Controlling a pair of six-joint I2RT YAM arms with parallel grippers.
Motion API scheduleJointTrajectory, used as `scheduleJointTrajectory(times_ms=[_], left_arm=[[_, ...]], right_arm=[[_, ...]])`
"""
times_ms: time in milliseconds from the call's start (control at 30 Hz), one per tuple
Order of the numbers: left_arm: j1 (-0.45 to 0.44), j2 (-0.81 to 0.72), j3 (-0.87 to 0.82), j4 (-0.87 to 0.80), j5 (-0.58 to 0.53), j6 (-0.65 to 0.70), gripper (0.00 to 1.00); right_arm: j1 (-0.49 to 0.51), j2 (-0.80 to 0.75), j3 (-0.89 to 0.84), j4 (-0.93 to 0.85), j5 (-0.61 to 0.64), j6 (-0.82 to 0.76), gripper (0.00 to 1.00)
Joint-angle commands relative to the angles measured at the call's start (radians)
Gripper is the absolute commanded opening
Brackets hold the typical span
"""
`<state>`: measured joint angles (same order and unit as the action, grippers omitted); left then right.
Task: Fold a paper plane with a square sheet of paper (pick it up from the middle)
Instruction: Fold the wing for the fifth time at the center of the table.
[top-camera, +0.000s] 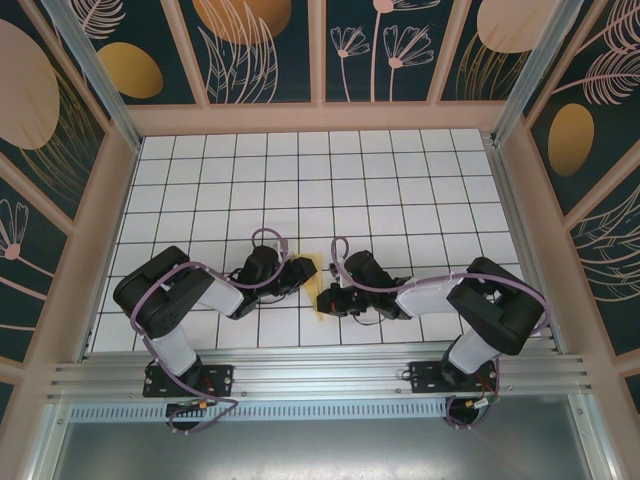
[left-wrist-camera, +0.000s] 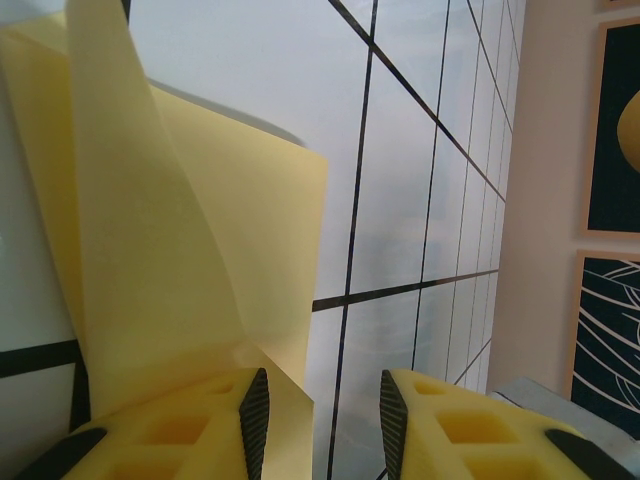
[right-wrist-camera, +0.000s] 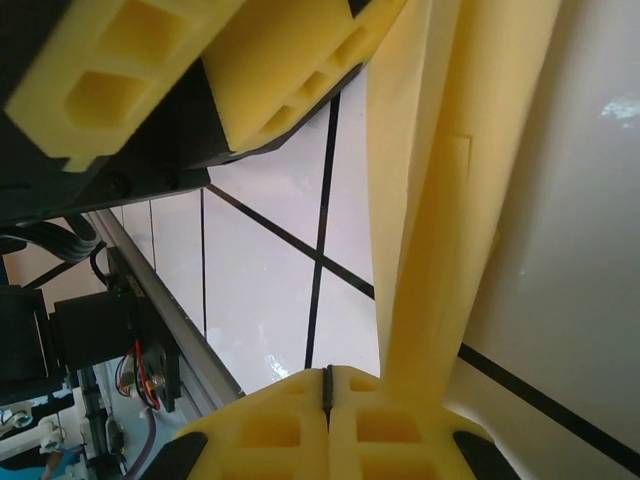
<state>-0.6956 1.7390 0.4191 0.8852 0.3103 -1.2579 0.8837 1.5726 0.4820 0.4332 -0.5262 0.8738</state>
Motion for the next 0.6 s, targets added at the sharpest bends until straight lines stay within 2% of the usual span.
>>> scheduleJointTrajectory(times_ms=[0, 433, 567], left_arm=[[-0.002, 0.019, 0.003, -0.102, -0.014, 0.034, 0.37], [-0.001, 0.024, 0.006, -0.109, -0.014, 0.038, 0.37], [0.001, 0.022, 0.003, -0.112, -0.016, 0.036, 0.37]], right_arm=[[0.007, 0.041, -0.006, 0.061, -0.026, 0.029, 0.04], [0.028, 0.108, -0.051, 0.126, -0.03, 0.067, 0.03], [0.035, 0.084, -0.037, 0.111, -0.03, 0.061, 0.03]])
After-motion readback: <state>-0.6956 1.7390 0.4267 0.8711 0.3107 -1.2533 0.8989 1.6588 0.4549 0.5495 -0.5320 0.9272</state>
